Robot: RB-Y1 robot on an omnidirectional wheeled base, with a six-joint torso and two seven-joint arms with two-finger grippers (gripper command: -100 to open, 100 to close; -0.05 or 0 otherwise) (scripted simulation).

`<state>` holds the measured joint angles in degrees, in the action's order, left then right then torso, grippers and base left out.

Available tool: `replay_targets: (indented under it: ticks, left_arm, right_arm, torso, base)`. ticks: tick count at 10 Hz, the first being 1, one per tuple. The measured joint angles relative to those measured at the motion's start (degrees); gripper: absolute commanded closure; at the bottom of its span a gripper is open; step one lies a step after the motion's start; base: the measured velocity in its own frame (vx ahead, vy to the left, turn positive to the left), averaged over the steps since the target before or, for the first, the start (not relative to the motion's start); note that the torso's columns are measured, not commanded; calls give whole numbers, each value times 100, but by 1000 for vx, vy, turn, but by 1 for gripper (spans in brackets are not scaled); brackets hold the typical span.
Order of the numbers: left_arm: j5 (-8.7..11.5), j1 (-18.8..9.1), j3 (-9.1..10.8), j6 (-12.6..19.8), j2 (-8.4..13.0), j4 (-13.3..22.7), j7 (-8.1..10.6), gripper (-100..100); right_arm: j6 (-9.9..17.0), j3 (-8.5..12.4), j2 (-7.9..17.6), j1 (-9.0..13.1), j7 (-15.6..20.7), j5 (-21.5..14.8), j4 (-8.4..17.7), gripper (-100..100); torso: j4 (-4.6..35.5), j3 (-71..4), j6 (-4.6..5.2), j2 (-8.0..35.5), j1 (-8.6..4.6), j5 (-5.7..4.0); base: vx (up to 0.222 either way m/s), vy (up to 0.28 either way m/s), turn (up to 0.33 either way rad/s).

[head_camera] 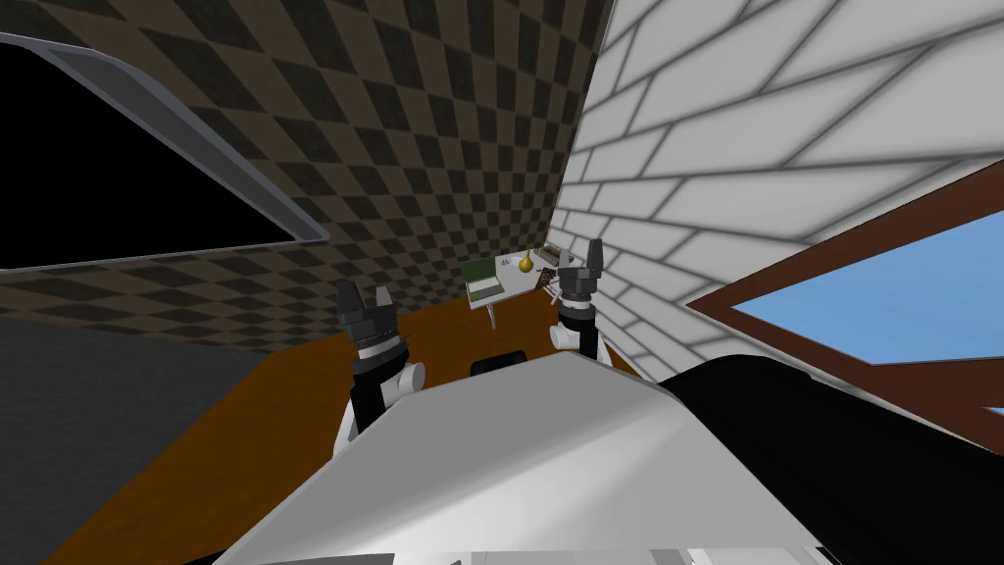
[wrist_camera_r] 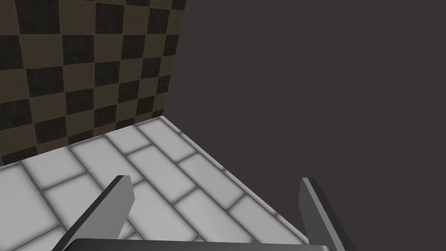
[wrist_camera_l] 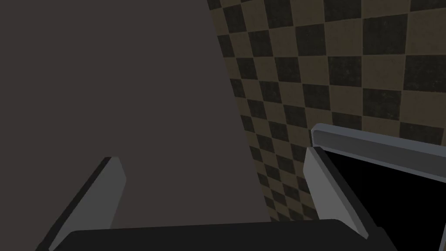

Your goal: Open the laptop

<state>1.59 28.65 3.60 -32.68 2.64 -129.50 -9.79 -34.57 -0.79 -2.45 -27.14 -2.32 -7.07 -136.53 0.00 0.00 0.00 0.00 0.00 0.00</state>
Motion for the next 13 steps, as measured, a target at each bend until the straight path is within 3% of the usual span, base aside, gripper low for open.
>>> replay_targets:
  ticks: [2,9,10,13]
  left_arm:
    - [0,0,0,0,0,0,0,0]
    - [0,0,0,-1,0,-2,0,0]
    - [0,0,0,-1,0,-2,0,-100]
    - [-57,-136,-99,112,443,97,108,-100]
  right_arm:
    - [0,0,0,0,0,0,0,0]
    - [0,0,0,0,0,0,-2,0]
    - [0,0,0,0,0,0,-2,0]
    - [0,2,2,-2,0,0,1,0]
  torso:
    - [600,-1200,0,597,0,0]
    - [3537,-7073,0,3539,0,0]
    - [3960,-7919,0,3962,0,0]
    - [4214,-8466,-1,4198,25,8]
  base:
    - [0,0,0]
    - [0,0,0]
    - [67,46,-127]
    - [122,143,-169]
